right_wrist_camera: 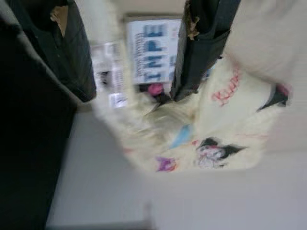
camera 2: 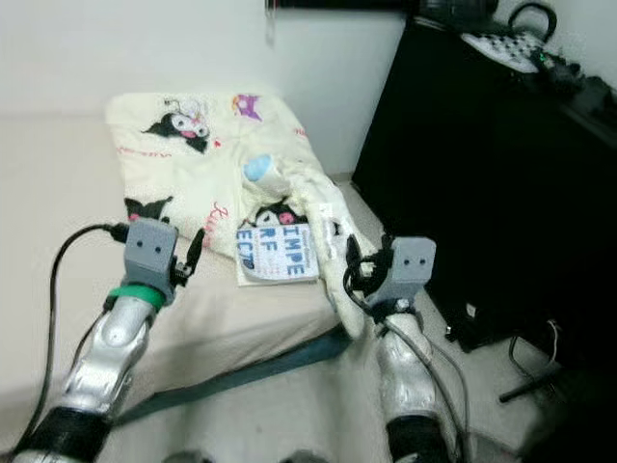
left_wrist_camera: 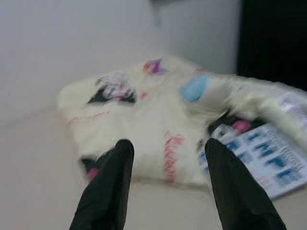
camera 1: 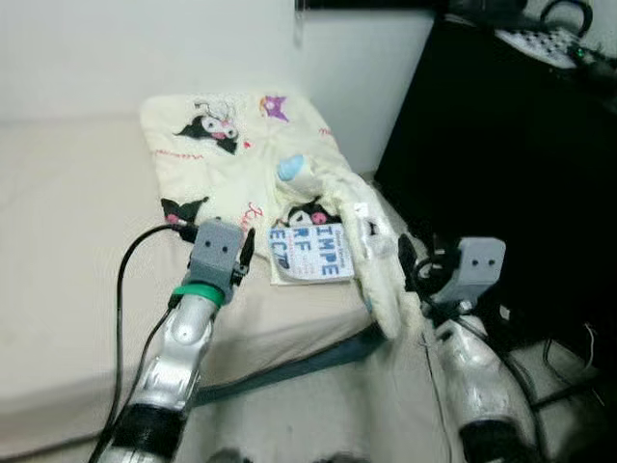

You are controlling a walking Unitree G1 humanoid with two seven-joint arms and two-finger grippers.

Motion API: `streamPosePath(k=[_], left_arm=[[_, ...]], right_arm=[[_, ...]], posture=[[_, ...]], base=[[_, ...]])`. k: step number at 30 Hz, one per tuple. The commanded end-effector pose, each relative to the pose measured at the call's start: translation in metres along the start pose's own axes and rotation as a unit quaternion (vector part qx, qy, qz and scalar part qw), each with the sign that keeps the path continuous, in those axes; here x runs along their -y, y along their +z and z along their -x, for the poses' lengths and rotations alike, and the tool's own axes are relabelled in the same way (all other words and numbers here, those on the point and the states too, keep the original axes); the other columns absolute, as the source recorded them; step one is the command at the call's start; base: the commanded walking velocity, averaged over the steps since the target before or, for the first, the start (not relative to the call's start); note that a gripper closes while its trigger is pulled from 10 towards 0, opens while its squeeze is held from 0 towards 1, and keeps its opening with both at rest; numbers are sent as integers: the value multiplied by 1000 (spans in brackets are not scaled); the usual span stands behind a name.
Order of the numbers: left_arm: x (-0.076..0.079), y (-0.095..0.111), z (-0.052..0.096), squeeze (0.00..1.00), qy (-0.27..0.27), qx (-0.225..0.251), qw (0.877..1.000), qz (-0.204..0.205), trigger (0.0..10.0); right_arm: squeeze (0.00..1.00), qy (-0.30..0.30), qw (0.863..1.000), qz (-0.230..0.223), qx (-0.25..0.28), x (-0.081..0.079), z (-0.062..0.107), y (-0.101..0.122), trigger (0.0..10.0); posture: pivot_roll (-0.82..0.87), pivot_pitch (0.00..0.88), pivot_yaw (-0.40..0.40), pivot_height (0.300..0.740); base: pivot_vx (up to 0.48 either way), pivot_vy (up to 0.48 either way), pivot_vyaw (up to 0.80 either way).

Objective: Clean up the room

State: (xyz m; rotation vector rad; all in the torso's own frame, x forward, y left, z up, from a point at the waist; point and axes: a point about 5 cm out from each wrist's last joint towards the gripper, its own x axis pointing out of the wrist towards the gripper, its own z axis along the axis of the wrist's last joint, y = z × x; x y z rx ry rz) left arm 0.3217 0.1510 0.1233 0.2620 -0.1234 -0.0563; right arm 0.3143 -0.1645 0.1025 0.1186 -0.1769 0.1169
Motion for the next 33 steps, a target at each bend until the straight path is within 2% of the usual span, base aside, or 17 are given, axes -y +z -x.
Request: streamPosePath(k=[1, 16, 33], left_arm=[[5, -5, 3, 0, -9, -8, 1000, 3, 10000], [10, -1, -1, 0, -12, 3, 1000, -1, 10000], [11, 0, -1, 0, -13, 7, 1000, 1, 10000]], right_arm=[[0, -16, 1000, 3, -17, 8, 6, -7, 10000], [0, -22, 1000, 5, -21, 10, 8, -9, 10000], [0, -26, 999, 5, -21, 10, 9, -10, 10000]], posture=[[41, 49, -28, 706], [35, 53, -23, 706], [35, 55, -23, 706]], base=[[0, 0, 0], [0, 0, 0], [342, 0, 0]])
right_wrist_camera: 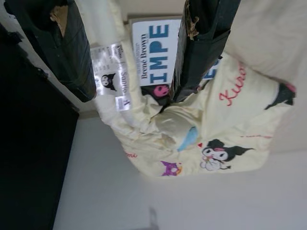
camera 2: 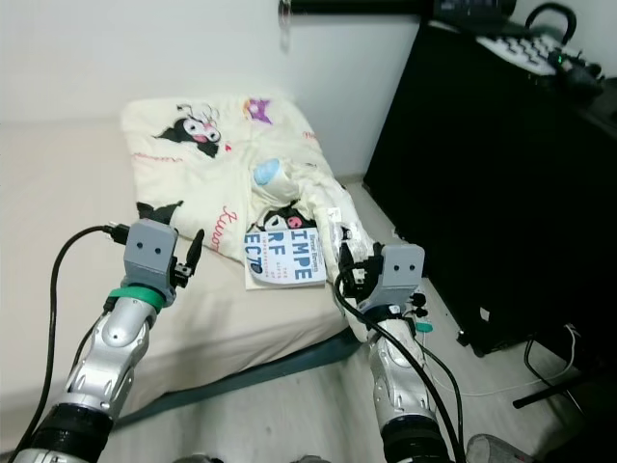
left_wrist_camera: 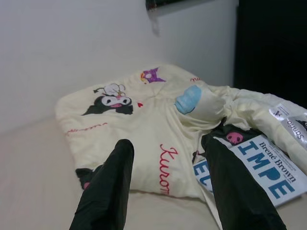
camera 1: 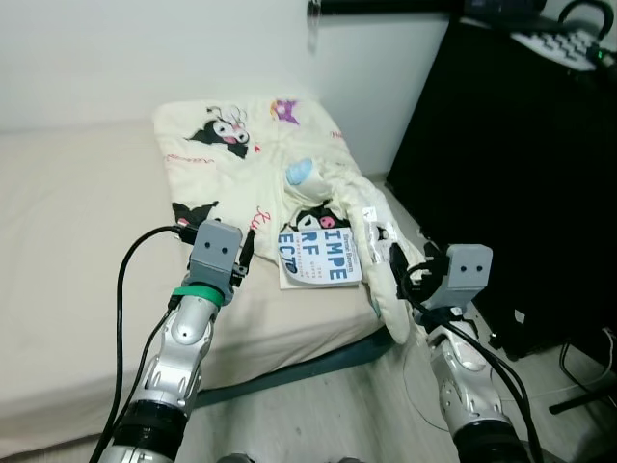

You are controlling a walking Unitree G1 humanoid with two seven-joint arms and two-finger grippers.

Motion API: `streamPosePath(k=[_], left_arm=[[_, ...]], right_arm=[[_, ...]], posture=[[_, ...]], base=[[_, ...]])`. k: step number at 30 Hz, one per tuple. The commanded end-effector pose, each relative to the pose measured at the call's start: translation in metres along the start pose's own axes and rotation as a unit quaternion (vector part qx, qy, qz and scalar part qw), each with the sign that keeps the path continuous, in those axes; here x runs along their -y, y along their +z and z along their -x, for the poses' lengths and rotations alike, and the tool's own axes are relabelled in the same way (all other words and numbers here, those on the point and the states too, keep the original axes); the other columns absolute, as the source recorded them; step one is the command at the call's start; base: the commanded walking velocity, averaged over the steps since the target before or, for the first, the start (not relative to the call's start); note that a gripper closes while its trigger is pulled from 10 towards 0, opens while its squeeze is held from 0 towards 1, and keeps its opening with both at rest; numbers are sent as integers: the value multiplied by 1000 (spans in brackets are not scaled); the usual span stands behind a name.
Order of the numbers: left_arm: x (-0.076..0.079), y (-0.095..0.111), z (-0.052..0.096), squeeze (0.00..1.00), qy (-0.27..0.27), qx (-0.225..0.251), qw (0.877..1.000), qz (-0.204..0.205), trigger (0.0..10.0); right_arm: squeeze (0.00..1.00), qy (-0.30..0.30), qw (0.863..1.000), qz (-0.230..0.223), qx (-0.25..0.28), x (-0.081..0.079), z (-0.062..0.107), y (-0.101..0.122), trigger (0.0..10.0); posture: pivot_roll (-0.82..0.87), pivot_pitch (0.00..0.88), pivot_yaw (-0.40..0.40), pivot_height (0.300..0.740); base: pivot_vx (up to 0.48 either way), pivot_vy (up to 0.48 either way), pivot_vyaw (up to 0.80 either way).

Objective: Clean up the room

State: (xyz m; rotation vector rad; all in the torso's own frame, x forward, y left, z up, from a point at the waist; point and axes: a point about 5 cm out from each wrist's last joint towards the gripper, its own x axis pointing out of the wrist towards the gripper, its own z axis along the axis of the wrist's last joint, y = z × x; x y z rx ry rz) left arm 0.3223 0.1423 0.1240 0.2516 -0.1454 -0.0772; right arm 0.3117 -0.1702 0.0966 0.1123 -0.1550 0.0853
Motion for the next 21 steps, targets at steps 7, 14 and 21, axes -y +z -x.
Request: streamPosePath(k=[7, 14, 21], left_arm=[[3, -3, -1, 0, -4, -4, 1000, -4, 10000], [2, -3, -1, 0, -3, -4, 1000, -3, 10000], [1, -4, -2, 0, 5, -13, 1000, 2, 10000]], right_arm=[[0, -12, 1000, 1, -11, 5, 6, -6, 10000], [0, -14, 1000, 1, -11, 5, 5, -6, 10000], [0, -15, 1000, 1, -12, 5, 6, -7, 10000]], posture=[[35, 55, -20, 706], [34, 54, -20, 706], [34, 54, -17, 706]], base=[[349, 0, 0], [340, 0, 0], [81, 0, 0]])
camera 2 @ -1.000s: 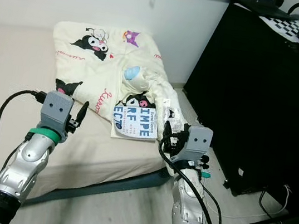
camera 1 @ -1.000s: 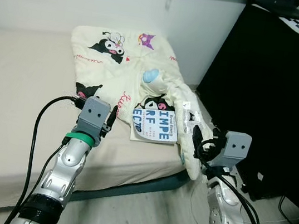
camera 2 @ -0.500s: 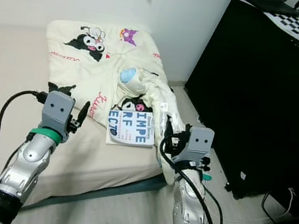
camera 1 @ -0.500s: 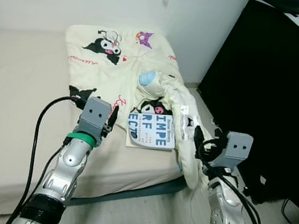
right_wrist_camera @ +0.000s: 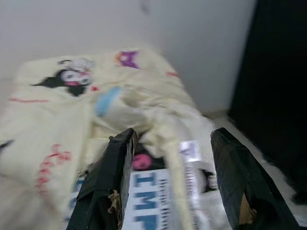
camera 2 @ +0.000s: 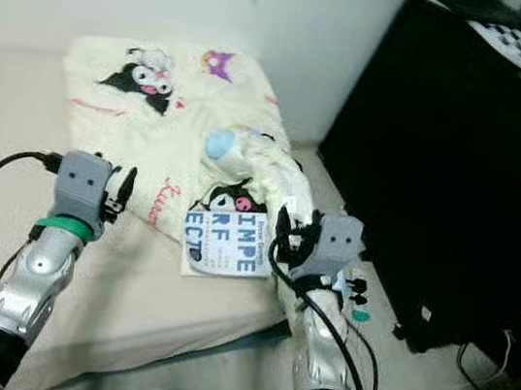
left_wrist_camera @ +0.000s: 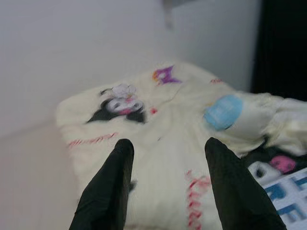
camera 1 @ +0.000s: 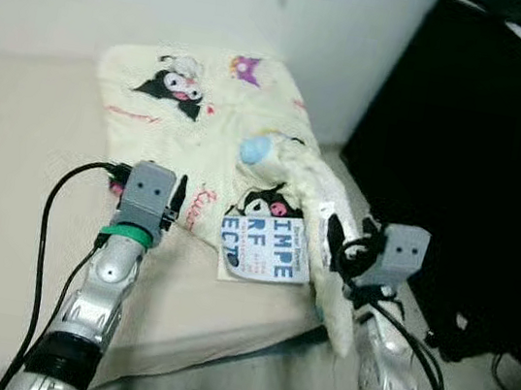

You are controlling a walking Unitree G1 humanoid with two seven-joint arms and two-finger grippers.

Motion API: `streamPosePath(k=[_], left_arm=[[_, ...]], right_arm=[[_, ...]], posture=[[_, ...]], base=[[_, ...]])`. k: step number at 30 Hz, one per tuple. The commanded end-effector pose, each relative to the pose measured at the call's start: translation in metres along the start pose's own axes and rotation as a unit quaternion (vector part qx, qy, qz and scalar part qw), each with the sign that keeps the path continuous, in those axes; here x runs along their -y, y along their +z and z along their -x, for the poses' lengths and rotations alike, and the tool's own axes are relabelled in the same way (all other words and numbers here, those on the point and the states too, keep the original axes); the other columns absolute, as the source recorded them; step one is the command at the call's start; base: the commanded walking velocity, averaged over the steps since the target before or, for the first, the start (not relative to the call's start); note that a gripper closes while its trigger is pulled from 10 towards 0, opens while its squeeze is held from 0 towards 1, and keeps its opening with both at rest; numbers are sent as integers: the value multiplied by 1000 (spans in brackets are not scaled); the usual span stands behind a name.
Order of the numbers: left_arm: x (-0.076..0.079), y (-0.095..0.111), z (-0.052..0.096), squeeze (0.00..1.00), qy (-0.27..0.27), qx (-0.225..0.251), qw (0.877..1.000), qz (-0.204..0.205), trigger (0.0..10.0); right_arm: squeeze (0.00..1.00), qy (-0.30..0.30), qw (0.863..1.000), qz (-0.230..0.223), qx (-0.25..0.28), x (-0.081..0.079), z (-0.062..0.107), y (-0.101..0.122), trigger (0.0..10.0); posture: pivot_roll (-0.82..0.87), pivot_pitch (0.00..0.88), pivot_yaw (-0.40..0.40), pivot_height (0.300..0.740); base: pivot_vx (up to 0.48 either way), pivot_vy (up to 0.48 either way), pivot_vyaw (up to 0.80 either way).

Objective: Clean up the room

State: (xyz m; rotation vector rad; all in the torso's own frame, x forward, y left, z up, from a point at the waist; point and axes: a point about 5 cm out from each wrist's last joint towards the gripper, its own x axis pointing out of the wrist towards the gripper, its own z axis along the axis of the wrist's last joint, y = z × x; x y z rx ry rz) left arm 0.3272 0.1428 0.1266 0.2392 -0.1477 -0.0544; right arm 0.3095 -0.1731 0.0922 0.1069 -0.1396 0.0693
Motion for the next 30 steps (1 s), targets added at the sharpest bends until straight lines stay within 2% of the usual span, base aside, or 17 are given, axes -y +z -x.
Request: streamPosePath(k=[1, 17, 30], left_arm=[[3, -6, 3, 0, -6, -13, 1000, -3, 10000], [2, -8, 4, 0, -11, -14, 1000, -8, 10000], [15, -28, 20, 0, -60, -40, 996, -46, 10000]], right_arm=[[0, -7, 1000, -2, -5, 2, 3, -3, 10000], [0, -7, 1000, -2, -13, 2, 5, -7, 10000], [0, -14, 1000, -12, -16, 3, 5, -10, 10000]], posture=[[34, 54, -17, 706], [36, 54, -15, 706], [39, 46, -13, 661]], base=[[0, 0, 0], [0, 0, 0], [0, 0, 0]])
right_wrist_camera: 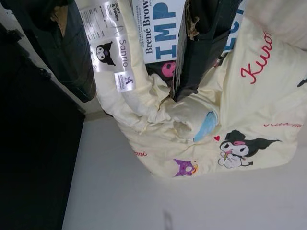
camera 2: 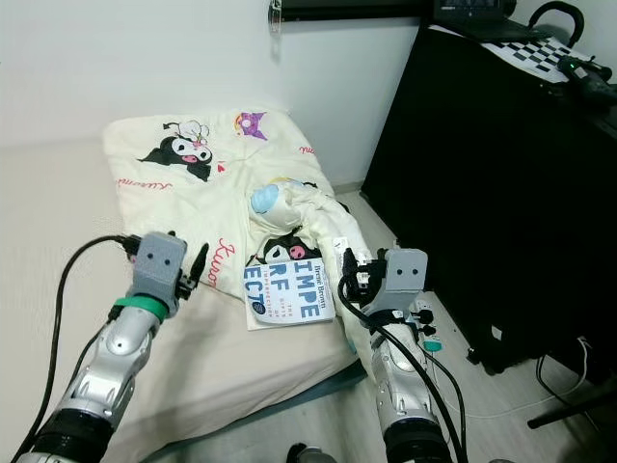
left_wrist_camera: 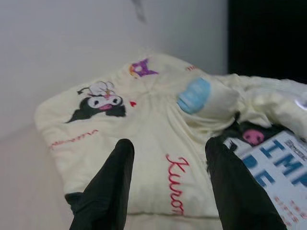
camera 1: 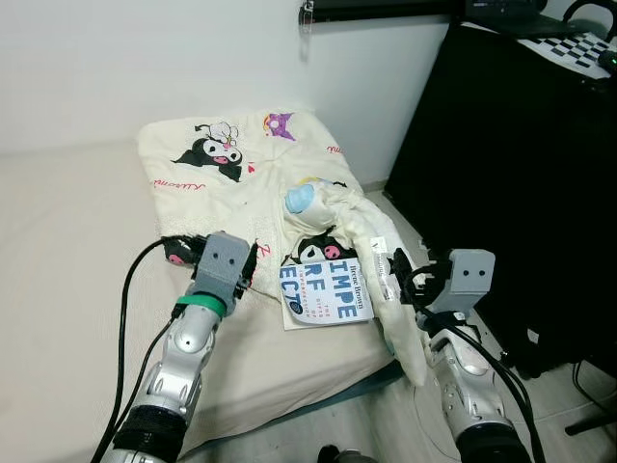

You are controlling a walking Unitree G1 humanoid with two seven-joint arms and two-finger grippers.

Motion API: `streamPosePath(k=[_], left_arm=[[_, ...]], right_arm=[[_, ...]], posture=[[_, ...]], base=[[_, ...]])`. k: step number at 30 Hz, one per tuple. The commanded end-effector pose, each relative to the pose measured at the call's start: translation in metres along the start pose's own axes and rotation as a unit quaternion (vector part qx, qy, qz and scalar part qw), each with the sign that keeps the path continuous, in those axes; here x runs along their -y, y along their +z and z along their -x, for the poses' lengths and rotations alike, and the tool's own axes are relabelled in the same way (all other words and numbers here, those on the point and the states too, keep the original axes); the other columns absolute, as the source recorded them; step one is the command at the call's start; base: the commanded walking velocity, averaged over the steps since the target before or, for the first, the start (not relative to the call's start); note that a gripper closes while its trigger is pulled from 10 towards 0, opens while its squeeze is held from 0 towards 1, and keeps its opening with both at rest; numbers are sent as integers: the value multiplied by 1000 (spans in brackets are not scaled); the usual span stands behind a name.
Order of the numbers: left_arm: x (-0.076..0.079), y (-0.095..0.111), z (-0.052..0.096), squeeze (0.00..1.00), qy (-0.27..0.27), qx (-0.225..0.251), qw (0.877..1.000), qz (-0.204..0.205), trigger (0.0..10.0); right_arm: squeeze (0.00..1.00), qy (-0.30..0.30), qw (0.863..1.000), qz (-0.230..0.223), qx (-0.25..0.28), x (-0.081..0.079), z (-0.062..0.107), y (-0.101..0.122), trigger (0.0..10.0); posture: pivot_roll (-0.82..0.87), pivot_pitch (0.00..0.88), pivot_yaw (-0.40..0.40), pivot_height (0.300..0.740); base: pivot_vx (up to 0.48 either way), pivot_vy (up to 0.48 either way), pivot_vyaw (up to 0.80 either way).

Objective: Clean up the room

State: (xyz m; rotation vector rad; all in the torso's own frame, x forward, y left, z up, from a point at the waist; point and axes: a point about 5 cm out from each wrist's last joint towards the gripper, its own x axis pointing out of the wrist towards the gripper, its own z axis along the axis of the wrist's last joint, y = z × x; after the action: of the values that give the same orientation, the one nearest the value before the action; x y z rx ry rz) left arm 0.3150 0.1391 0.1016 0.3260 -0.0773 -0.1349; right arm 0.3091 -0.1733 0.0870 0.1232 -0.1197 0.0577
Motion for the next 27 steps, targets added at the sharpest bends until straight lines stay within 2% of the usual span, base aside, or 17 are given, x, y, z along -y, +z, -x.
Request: streamPosePath(k=[1, 8, 16, 27], left_arm=[[6, -6, 3, 0, -13, -9, 1000, -7, 10000], [14, -4, 2, 0, -23, -8, 1000, -4, 10000], [15, -2, 0, 0, -28, -4, 1000, -6, 10000], [15, -1, -1, 0, -33, -2, 999, -9, 10000]], right_arm=[[0, -7, 1000, -4, -7, 3, 4, -5, 10000], [0, -10, 1000, -6, -8, 4, 4, -5, 10000], [0, -15, 1000, -9, -9, 4, 6, -7, 10000], [0, -20, 1000, -21, -12, 4, 7, -9, 10000]], posture=[[39, 46, -13, 661], [34, 47, -6, 636], [34, 52, -1, 616], [36, 57, 9, 611]], base=[[0, 0, 0], [0, 0, 0], [0, 0, 0], [0, 0, 0]])
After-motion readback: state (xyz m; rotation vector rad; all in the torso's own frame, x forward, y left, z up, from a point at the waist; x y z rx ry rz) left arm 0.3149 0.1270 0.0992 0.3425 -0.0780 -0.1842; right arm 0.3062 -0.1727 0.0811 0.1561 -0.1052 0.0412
